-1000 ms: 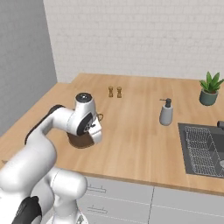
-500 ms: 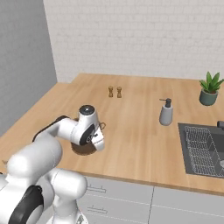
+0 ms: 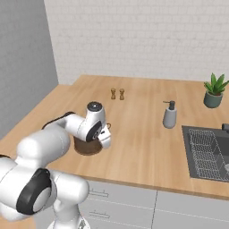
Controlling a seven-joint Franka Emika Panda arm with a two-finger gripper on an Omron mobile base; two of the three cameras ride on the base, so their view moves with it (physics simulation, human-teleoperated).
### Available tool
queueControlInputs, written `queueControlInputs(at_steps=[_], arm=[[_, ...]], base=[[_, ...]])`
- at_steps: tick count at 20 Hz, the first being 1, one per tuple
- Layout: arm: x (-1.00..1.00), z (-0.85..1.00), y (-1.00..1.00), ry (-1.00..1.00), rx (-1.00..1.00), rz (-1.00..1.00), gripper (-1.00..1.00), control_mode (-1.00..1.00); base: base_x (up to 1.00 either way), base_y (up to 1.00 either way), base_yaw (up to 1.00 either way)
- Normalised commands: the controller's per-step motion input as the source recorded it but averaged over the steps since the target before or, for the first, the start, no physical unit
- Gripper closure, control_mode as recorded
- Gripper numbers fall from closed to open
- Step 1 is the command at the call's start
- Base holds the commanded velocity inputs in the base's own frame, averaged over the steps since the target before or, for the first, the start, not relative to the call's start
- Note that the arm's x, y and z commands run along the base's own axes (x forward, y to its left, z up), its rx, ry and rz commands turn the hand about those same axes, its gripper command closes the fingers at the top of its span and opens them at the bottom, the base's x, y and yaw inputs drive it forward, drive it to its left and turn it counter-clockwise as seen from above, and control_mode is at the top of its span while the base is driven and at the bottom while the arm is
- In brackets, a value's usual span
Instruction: Open the cabinet, pick up the bread from the cabinet and place it in the basket. Then move the basket to the dining counter.
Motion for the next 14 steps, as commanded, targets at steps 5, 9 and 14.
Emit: queueControlInputs(at_steps=[5,9,14], arm=[[-0.08,0.07,0.04,-0.11,0.0,0.0,-1.0,-1.0],[-0.18,0.31,0.0,-0.14,0.0,0.0,-1.0,-1.0],[-0.36,0.39,0.0,-0.16,0.0,0.0,-1.0,-1.0]], base=[[0.0,0.0,0.0],[0.0,0.0,0.0],[0.0,0.0,0.0]])
